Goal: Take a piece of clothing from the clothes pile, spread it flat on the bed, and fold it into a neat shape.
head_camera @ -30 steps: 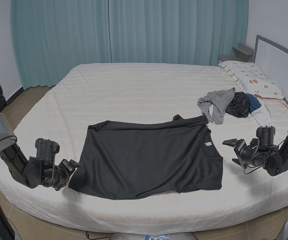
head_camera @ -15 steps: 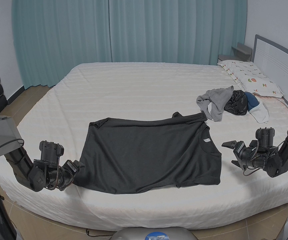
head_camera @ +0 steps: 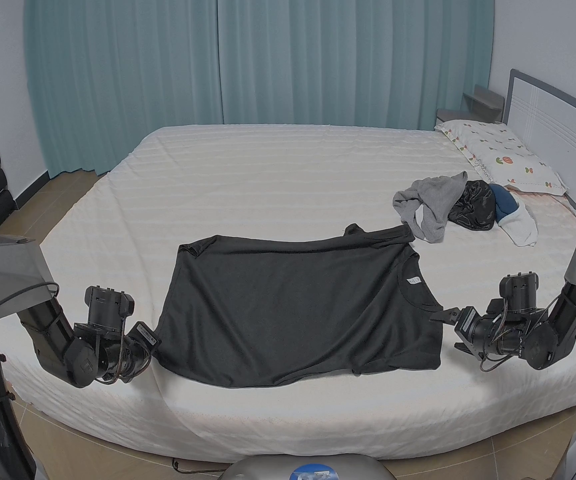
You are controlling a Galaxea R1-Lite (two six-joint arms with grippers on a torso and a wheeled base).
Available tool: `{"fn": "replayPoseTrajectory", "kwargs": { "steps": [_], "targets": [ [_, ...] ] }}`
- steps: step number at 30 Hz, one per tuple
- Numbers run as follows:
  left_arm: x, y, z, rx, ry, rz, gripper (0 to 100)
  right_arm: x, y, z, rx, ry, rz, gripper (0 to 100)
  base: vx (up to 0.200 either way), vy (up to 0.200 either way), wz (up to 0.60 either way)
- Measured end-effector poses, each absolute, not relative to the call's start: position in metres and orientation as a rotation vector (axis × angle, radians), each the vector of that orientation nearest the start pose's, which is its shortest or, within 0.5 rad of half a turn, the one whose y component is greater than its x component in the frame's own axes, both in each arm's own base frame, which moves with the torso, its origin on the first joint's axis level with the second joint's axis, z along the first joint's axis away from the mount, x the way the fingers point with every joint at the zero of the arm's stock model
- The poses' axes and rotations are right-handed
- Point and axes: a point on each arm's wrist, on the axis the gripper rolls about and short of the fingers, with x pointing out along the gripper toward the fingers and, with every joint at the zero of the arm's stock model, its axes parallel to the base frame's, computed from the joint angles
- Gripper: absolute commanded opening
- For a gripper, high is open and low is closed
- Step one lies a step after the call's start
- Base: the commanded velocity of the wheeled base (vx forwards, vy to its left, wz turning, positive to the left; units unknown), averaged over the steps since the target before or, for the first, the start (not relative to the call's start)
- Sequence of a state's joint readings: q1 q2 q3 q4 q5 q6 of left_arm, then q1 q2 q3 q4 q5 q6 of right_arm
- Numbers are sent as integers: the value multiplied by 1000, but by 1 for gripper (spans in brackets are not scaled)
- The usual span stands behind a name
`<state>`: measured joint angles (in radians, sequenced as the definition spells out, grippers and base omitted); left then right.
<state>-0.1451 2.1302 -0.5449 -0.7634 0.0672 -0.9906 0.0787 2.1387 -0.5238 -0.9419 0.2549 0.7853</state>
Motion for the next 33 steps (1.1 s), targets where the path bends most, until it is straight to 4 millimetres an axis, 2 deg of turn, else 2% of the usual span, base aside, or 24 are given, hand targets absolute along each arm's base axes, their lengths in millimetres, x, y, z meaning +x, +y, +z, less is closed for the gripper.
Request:
{"fn": "replayPoseTrajectory", "kwargs": {
  "steps": [5,6,15,23,29,33],
  "targets": [
    [300,-42,14,-907,730,332,0,308,37,1,794,805,48,100,0,0,0],
    [300,-41,15,-911,723,330,0,308,39,-2,787,813,49,0,0,0,0],
    [302,-40,21,-924,700,326,0,322,43,-15,777,821,52,0,0,0,0],
    [310,-40,27,-1004,639,325,0,342,42,0,783,738,76,0,0,0,0],
    [319,-40,38,-1067,530,280,0,365,39,13,789,654,96,0,0,0,0],
    [325,-40,43,-1083,454,247,0,389,39,20,788,599,103,0,0,0,0]
  ]
}}
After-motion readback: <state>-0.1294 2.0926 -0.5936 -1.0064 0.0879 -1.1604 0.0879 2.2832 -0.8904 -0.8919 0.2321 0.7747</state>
